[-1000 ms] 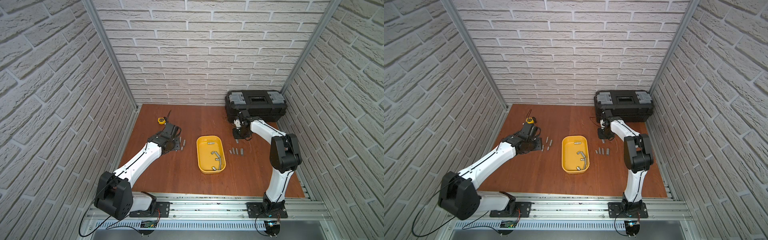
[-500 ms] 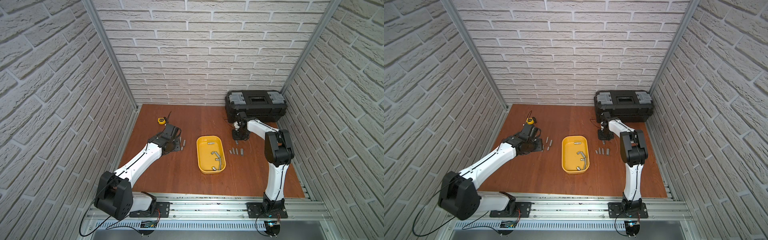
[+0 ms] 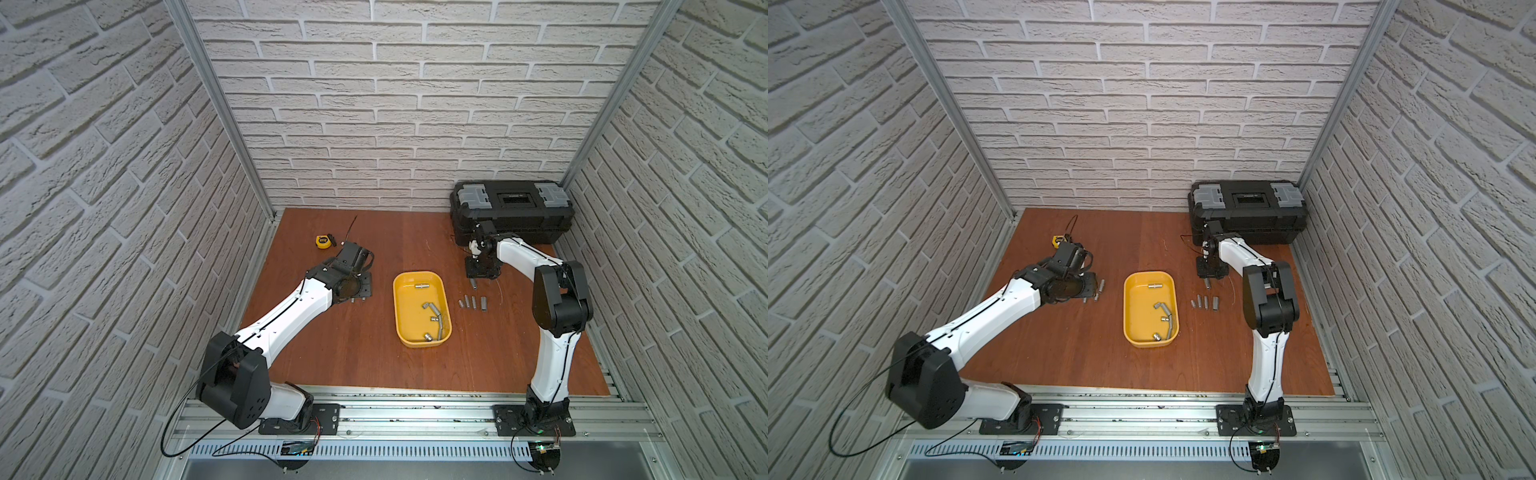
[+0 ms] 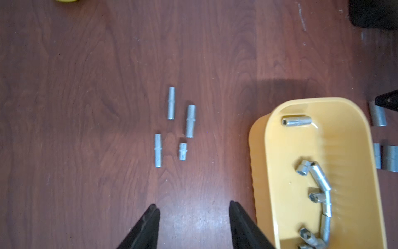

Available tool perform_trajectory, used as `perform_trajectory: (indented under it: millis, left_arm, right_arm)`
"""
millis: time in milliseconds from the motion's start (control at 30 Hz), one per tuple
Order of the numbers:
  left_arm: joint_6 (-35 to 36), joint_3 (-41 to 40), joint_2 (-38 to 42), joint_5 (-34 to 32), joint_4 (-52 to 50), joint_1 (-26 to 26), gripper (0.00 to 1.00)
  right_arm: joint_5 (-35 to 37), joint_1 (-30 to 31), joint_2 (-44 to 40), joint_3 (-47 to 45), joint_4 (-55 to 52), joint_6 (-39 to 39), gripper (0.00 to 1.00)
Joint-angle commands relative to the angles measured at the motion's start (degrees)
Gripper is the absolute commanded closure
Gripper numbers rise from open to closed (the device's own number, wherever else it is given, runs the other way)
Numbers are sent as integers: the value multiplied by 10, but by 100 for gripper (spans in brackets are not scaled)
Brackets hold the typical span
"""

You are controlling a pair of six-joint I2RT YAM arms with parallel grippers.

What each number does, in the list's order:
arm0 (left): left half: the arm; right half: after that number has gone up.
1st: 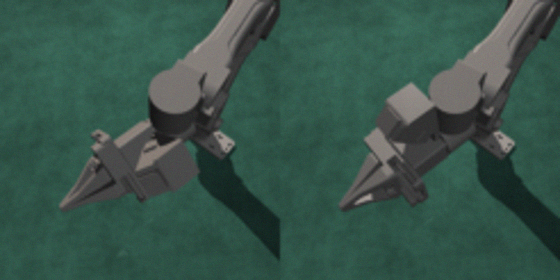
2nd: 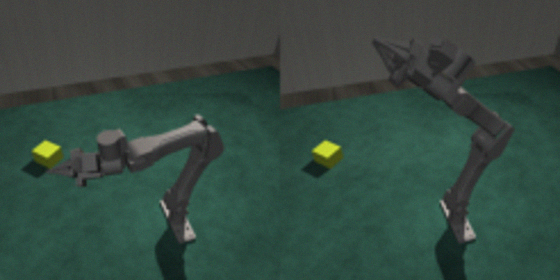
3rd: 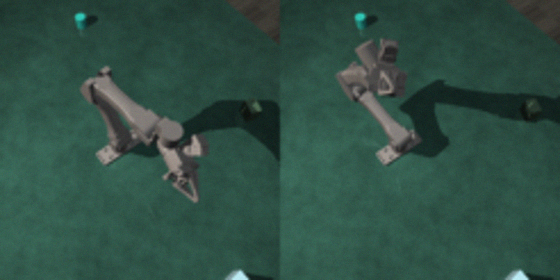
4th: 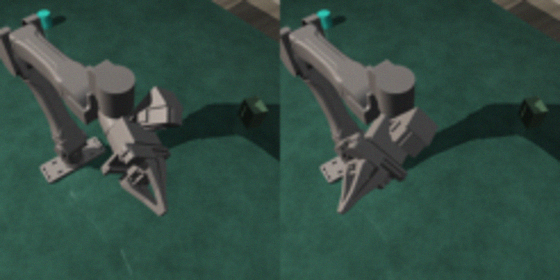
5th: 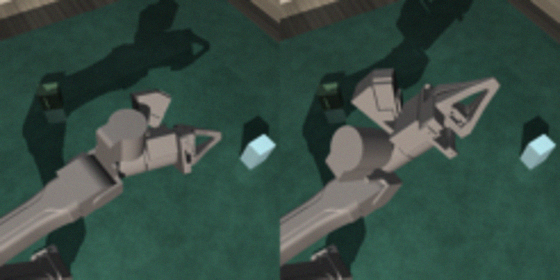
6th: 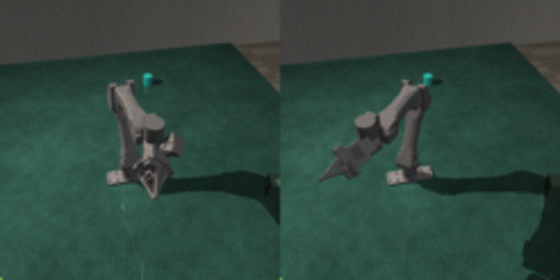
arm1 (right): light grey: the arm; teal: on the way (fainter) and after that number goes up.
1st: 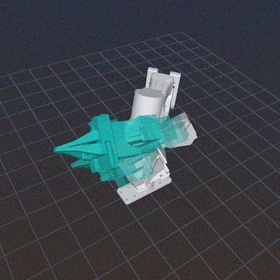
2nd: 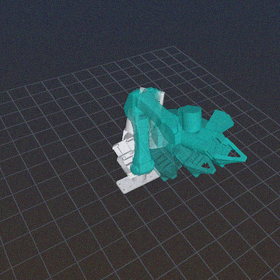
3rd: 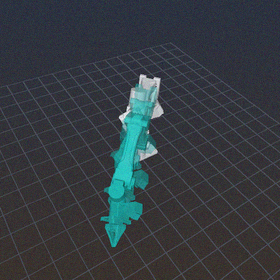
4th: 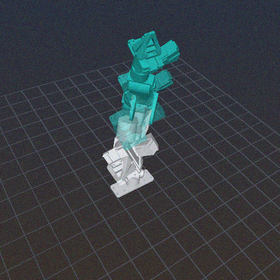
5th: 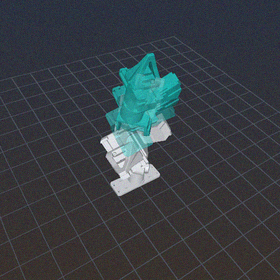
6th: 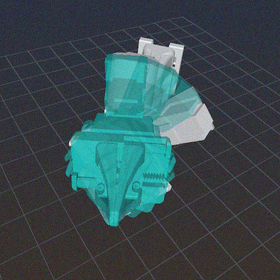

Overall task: Take out the socket from the storage box
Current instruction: Place the socket head at the center of the board, then pick up the socket head from the storage box.

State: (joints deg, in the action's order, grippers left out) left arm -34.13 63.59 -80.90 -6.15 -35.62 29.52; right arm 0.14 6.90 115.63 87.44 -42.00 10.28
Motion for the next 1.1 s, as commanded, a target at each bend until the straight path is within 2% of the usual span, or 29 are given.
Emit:
perform_trajectory:
  millis: [0, 267, 567, 833, 1067]
  left_arm:
    - [15, 38, -22, 6, -4, 21, 44]
    - [11, 126, -129, 23, -5, 110, 43]
    - [-21, 244, -271, 58, -10, 181, 43]
    - [-38, 293, -351, 72, -15, 212, 44]
    - [-55, 294, -377, 93, 0, 215, 53]
  right_arm:
    - [8, -2, -69, 12, -9, -3, 57]
    - [-2, -2, -162, -39, -7, 3, 55]
    - [9, -9, -240, -112, 4, 6, 53]
    - [-2, -25, -255, -150, 16, 11, 53]
    - [-12, -35, -258, -165, 21, 11, 53]
